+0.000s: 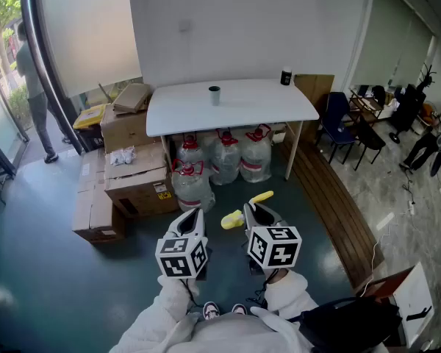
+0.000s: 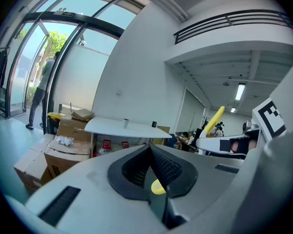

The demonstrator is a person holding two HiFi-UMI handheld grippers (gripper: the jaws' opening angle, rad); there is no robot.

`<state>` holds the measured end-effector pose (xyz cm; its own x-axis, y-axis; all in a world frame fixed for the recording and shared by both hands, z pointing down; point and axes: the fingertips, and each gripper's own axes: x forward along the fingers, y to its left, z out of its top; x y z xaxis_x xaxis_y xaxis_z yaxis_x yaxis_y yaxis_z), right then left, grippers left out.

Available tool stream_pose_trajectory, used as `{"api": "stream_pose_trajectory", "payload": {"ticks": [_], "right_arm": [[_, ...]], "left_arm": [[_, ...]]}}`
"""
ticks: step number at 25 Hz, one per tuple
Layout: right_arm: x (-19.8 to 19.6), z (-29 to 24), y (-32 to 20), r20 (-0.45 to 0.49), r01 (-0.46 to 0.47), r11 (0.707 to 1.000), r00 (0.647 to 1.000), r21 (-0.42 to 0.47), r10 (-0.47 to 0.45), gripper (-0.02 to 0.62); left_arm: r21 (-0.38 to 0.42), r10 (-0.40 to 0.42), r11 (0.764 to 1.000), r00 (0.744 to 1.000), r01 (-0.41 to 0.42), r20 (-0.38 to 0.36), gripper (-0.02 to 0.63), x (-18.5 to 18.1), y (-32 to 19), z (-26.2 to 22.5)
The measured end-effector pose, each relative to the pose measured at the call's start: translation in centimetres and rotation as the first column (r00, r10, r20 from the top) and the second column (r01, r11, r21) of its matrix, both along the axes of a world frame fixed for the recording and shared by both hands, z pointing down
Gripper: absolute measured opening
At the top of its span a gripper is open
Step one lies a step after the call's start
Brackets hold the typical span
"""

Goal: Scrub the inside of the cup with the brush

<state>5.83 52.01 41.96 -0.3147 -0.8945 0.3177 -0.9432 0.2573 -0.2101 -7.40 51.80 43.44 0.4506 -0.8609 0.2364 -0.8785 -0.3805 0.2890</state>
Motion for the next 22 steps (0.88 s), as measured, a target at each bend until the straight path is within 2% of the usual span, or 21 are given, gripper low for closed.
{"api": "stream_pose_trajectory", "payload": {"ticks": [11, 17, 22], "right_arm": [[-2.4, 0.2, -1.2, 0.02, 0.005, 1.0, 1.0, -0.01, -0.005, 0.084], [-3.9, 0.1, -2.0, 0.031, -0.032, 0.999, 0.999, 0.004, 0.032, 0.084], [-3.5, 1.3, -2.0, 0.034, -0.064, 0.998, 0.997, -0.015, 0.064, 0.084]], "left_arm": [[0.0, 0.006, 1.0, 1.0, -0.006, -0.011, 0.008, -2.1, -1.2, 0.2], [0.008, 0.031, 0.999, 1.0, -0.031, 0.0, 0.008, -3.7, -2.3, 0.1], [-0.003, 0.046, 0.999, 0.999, -0.046, -0.006, 0.008, -3.9, -3.0, 0.9]]}}
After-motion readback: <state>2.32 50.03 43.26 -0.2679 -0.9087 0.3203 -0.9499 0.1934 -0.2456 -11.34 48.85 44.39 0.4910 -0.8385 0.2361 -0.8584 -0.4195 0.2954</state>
